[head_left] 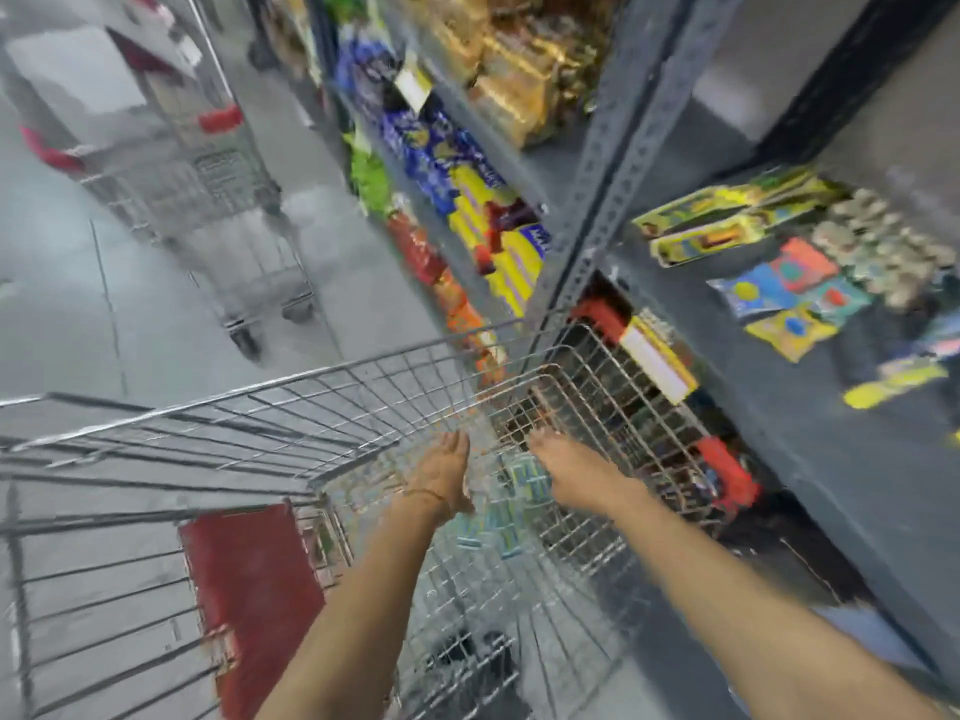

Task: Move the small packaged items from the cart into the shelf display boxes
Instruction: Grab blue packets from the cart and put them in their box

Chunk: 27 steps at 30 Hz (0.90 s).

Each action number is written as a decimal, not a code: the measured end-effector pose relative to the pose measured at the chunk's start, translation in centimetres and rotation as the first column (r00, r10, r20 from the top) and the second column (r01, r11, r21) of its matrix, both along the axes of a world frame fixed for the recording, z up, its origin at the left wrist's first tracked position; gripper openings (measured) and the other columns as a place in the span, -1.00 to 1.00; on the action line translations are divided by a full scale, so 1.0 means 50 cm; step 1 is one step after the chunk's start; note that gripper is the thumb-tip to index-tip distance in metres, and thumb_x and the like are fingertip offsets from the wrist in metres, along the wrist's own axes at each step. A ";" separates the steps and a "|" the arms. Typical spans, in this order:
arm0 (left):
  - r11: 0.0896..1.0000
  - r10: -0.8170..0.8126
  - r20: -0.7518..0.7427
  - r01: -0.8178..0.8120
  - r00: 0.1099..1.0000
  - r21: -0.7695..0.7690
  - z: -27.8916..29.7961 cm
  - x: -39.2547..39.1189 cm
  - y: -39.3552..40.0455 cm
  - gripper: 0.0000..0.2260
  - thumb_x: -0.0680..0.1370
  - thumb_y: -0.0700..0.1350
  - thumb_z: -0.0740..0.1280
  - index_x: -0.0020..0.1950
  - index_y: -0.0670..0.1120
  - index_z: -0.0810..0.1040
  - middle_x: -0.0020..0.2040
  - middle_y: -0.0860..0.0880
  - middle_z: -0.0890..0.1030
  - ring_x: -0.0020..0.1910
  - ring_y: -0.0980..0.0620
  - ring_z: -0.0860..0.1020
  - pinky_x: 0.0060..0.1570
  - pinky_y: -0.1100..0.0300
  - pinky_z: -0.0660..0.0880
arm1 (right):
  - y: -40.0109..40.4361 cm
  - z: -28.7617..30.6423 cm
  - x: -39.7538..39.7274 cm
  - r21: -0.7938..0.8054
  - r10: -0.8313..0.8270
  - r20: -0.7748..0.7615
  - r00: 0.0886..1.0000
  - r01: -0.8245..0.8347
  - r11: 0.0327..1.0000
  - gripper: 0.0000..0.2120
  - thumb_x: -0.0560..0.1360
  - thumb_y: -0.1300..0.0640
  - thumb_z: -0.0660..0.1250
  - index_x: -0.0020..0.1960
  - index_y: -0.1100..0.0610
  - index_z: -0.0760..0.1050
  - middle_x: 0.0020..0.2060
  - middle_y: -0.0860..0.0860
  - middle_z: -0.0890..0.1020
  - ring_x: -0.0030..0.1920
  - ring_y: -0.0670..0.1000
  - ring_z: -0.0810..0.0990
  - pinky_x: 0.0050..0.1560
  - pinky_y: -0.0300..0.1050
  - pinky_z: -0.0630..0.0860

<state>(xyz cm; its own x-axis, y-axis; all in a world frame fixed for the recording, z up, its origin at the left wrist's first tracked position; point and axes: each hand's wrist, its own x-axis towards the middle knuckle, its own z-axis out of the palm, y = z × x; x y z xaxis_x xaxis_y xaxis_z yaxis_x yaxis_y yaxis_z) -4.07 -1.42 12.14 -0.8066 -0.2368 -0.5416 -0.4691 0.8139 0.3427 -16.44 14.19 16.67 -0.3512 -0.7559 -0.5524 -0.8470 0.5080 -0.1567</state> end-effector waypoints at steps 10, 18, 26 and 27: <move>0.999 -0.044 0.038 0.045 0.998 -0.015 -0.292 0.002 -0.052 -0.07 0.38 -0.22 0.47 0.48 -0.21 -0.15 0.54 -0.20 -0.08 0.52 -0.14 -0.04 0.49 0.11 -0.02 | -0.044 -0.318 -0.027 0.247 0.148 -0.161 0.976 -0.105 0.963 -0.31 0.50 0.44 0.15 0.50 0.36 -0.17 0.53 0.28 -0.06 0.54 0.21 -0.08 0.55 0.03 -0.09; 1.000 0.013 -0.095 -0.011 0.995 0.020 -0.310 -0.009 -0.044 -0.19 0.37 -0.27 0.45 0.48 -0.10 0.04 0.51 -0.12 0.17 0.50 -0.11 0.09 0.43 0.04 0.19 | -0.035 -0.335 -0.010 0.153 0.096 -0.223 0.970 -0.063 0.986 -0.18 0.39 0.14 0.42 0.49 0.28 0.05 0.36 0.21 0.36 0.38 0.17 0.32 0.52 0.05 0.18; 0.996 -0.043 -0.183 0.057 0.982 0.073 -0.088 -0.038 0.002 -0.22 0.32 -0.13 0.53 0.42 -0.15 0.19 0.32 -0.15 0.32 0.27 -0.13 0.37 0.34 0.06 0.36 | 0.011 -0.095 -0.009 0.011 -0.043 -0.138 0.990 0.045 0.999 -0.08 0.40 -0.17 0.40 0.52 0.20 -0.01 0.40 0.20 0.24 0.40 0.20 0.21 0.43 0.10 0.27; 0.993 -0.074 -0.200 0.090 0.977 0.075 -0.042 -0.051 0.019 -0.20 0.33 -0.09 0.52 0.44 -0.14 0.16 0.34 -0.15 0.30 0.29 -0.12 0.34 0.35 0.08 0.33 | 0.031 -0.046 -0.010 -0.029 -0.074 -0.147 0.986 0.070 0.997 -0.09 0.41 -0.15 0.40 0.52 0.20 -0.01 0.37 0.20 0.25 0.37 0.19 0.24 0.39 0.08 0.32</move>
<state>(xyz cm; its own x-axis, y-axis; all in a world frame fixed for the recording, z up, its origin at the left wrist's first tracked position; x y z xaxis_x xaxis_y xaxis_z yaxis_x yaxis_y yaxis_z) -6.63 -0.47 10.06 -0.9140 -0.1261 -0.3855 -0.3185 0.8116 0.4897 -16.93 15.76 14.38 -0.4820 -0.7378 -0.4726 -0.8230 0.5663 -0.0448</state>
